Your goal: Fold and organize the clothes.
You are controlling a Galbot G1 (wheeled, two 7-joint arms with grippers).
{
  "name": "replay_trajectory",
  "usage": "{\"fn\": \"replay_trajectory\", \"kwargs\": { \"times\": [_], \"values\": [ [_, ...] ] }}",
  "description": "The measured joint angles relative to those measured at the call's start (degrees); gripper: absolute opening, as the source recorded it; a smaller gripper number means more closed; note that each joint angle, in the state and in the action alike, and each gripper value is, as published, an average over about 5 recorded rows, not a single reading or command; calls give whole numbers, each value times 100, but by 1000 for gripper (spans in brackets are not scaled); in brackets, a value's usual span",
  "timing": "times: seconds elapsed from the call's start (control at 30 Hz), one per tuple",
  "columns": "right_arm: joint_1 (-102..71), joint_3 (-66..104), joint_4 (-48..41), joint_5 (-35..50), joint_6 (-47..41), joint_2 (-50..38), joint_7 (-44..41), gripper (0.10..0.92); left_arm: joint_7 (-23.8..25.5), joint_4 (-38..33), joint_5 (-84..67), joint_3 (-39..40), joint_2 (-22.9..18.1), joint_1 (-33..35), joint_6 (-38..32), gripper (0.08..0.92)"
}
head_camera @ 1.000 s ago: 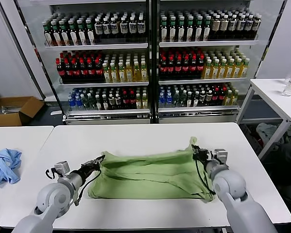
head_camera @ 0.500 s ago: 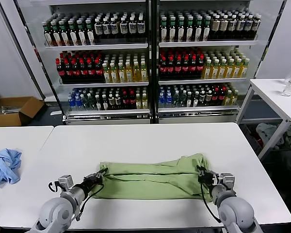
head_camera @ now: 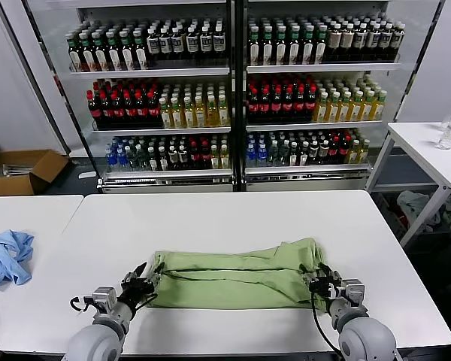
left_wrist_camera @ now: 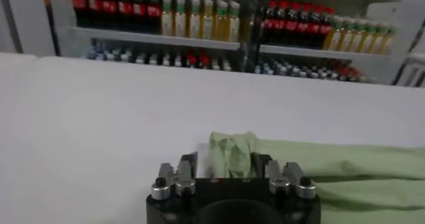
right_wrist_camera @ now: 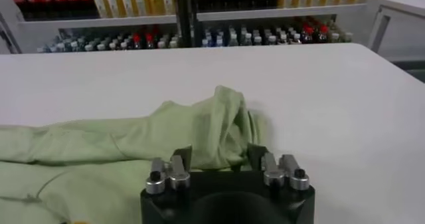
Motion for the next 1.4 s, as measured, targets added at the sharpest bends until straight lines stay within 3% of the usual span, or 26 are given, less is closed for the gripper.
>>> {"fn": "replay_trajectory", "kwargs": {
  "times": [0.17, 0.27, 0.77, 1.07, 1.4],
  "values": [
    [36, -54, -6, -24, -1, -17, 24, 817, -132, 62, 404, 132, -199, 13, 57, 771],
    [49, -54, 11, -28, 2, -34, 34, 822, -183, 92, 575, 194, -249, 11, 60, 784],
    [201, -115, 128, -176, 209, -225, 77, 823, -6, 259, 438, 86, -253, -20, 92, 364],
    [289, -236, 283, -392, 391, -328, 72, 823, 280, 301, -193, -377, -32, 43, 112, 124],
    [411, -287, 356, -465, 586, -543, 48, 823, 638, 493, -977, -1639, 702, 386, 22, 103]
  ]
}}
